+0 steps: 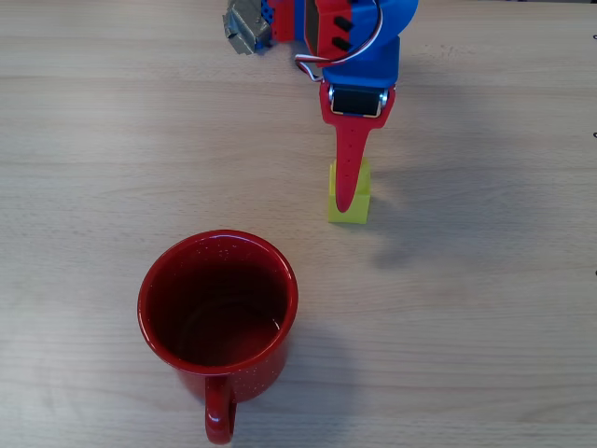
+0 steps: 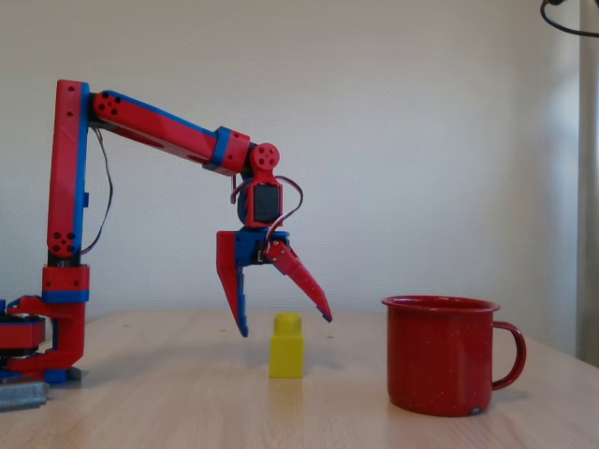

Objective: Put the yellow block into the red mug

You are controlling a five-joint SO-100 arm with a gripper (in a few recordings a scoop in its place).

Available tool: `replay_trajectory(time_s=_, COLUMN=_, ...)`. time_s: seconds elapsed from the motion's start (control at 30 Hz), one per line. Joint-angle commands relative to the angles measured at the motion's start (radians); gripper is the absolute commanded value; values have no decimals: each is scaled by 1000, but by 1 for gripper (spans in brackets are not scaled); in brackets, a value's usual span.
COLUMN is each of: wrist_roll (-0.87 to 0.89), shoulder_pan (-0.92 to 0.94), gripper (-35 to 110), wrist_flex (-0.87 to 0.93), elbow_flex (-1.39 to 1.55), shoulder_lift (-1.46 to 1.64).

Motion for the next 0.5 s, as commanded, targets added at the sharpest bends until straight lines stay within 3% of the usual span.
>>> replay_trajectory(time_s=0.0, wrist_roll=12, shoulder_pan=-26, gripper=46, wrist_flex=-8, elbow_flex=-84, shoulder_lift=15)
replay_trajectory(time_s=0.47, wrist_roll=8, shoulder_pan=-20, gripper=37, wrist_flex=-48, elbow_flex=-135, shoulder_lift=-71)
